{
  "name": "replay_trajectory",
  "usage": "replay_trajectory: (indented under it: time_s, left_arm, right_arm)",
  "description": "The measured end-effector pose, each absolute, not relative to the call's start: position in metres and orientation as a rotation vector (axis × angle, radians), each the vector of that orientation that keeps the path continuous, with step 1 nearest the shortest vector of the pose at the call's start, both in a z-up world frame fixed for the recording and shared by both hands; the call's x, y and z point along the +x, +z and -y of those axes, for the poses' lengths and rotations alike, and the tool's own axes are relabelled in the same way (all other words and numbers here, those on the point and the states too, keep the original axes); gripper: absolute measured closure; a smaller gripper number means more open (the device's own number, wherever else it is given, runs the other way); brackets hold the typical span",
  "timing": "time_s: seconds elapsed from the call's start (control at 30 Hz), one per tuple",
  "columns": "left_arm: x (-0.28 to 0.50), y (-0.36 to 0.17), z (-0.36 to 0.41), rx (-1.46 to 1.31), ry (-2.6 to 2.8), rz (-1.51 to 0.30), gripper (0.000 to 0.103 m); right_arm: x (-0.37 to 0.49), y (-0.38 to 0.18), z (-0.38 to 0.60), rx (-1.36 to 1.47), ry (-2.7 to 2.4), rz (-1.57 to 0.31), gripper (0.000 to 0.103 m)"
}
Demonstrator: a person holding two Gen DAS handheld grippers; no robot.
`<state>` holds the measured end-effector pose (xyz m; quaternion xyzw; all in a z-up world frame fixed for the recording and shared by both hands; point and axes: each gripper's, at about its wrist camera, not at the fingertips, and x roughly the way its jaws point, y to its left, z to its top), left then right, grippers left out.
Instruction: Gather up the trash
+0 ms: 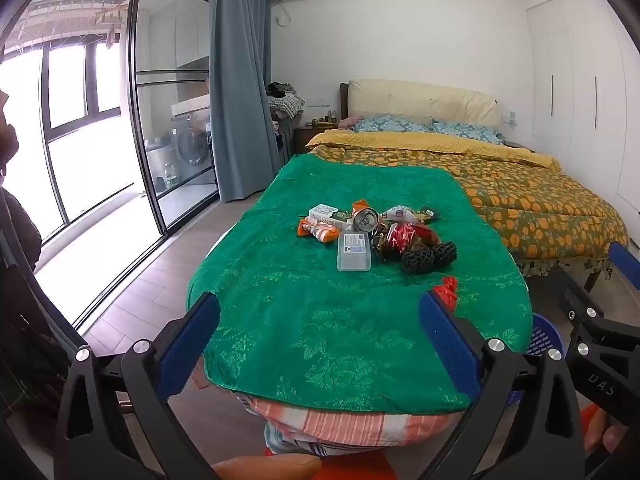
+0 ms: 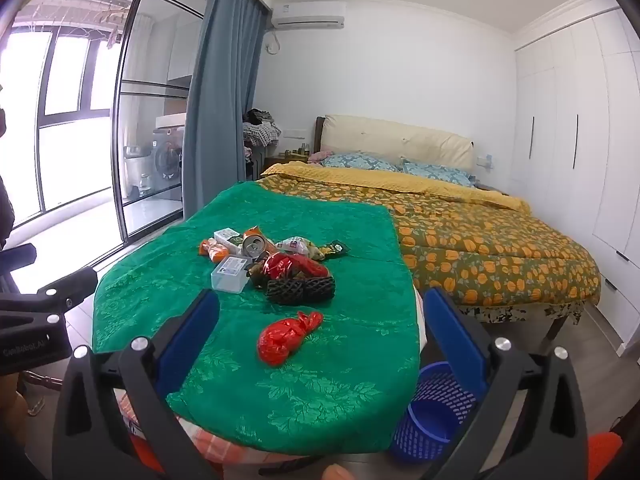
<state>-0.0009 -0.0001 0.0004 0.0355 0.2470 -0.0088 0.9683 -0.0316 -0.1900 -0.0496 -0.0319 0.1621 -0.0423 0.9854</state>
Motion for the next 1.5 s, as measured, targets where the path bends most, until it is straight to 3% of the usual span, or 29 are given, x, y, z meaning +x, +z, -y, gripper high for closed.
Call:
replay_trajectory:
  time_s: [1.5]
  left_arm:
    - [0.0009, -0.0025, 0.0011, 0.067, -0.016, -0.514, 0.004]
  right_arm:
    - [-0.0342, -0.0458, 0.1884, -0.076, -0.086, -0.321, 0.005]
